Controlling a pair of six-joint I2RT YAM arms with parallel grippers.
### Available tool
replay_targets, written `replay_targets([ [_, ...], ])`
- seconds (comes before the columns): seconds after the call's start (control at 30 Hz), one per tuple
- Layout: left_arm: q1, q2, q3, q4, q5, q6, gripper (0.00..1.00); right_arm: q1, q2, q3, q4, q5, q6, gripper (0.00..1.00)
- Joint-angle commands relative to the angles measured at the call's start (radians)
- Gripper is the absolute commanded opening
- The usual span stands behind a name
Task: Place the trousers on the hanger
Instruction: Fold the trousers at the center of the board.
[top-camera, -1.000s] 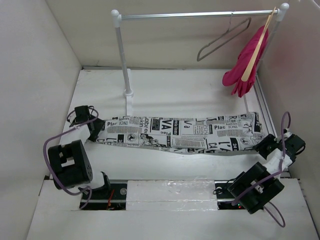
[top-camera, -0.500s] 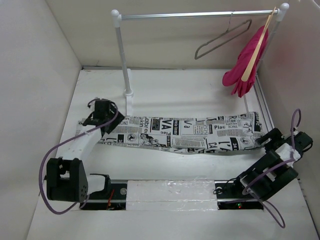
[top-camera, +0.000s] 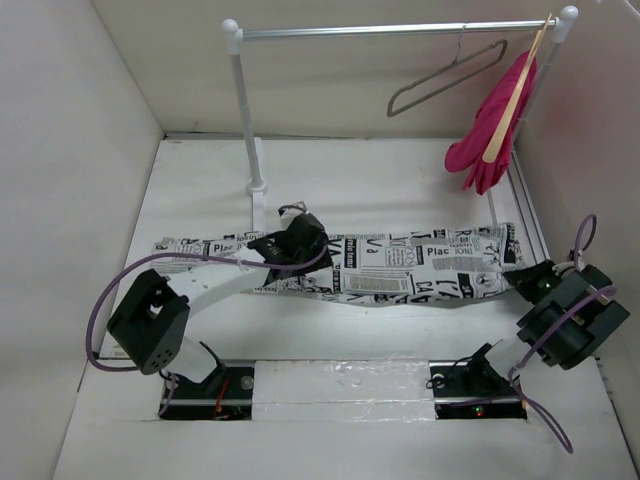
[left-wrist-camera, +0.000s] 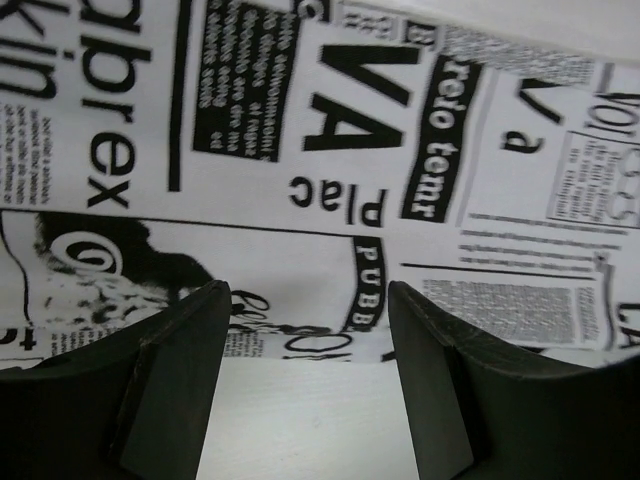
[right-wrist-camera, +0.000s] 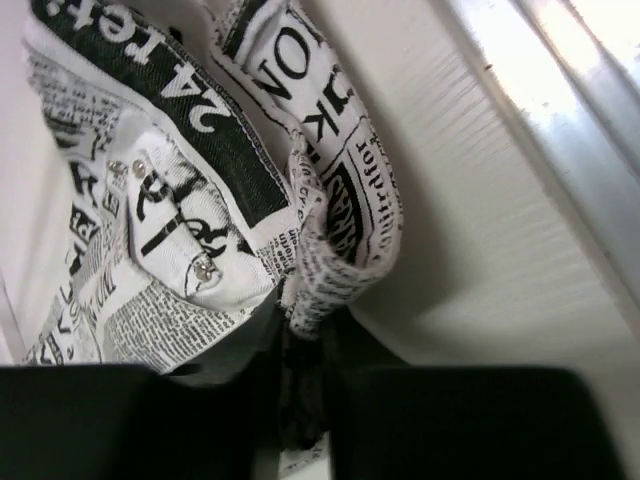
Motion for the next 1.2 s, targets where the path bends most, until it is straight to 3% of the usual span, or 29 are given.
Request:
replay_targets([
  [0.0,0.007,0.009,-0.062,-0.031,-0.099,-0.05,0.6,0.015,-0.084,-0.04,0.066,-0.063,0.034,0.12],
  [0.17,0.007,-0.03,-0.125,-0.052,-0.123,-0.063,0.6,0.149,-0.428,0.014,-0.216,0.014,0.015,0.0],
  [0.23,0.007,-0.058,-0.136,-0.043,-0.12,-0.054,0.59,0.289,-0.59,0.045,-0.286,0.072,0.04,0.0],
  [0.37,0.007,-0.069,-0.151,-0.025,-0.098,-0.04,0.58,0.433,-0.749,0.173,-0.389,0.221,0.105,0.0],
  [0.47,0.007,-0.061,-0.145,0.0,-0.036,-0.042,0.46,0.446,-0.757,0.303,-0.53,0.249,0.031,0.0],
  [0.5,-0.004,-0.066,-0.146,0.023,-0.022,-0.046,0.2,0.446,-0.748,0.348,-0.575,0.256,0.01,0.0],
  [0.53,-0.015,-0.073,-0.145,0.044,0.01,-0.045,0.05,0.456,-0.743,0.435,-0.639,0.267,-0.025,0.0],
  [0.57,-0.048,-0.077,-0.145,0.06,0.016,-0.04,0.0,0.457,-0.738,0.472,-0.662,0.284,-0.036,0.0],
  [0.9,-0.202,0.143,-0.001,0.158,0.03,-0.091,0.0,0.558,-0.689,0.837,-0.827,0.393,-0.119,0.0],
  [1.1,-0.268,0.135,0.033,0.286,0.001,-0.132,0.0,0.624,-0.685,0.872,-0.905,0.448,-0.142,0.0],
  [1.17,-0.278,0.205,0.059,0.311,0.054,-0.163,0.0,0.638,-0.694,0.868,-0.907,0.424,-0.142,0.0],
])
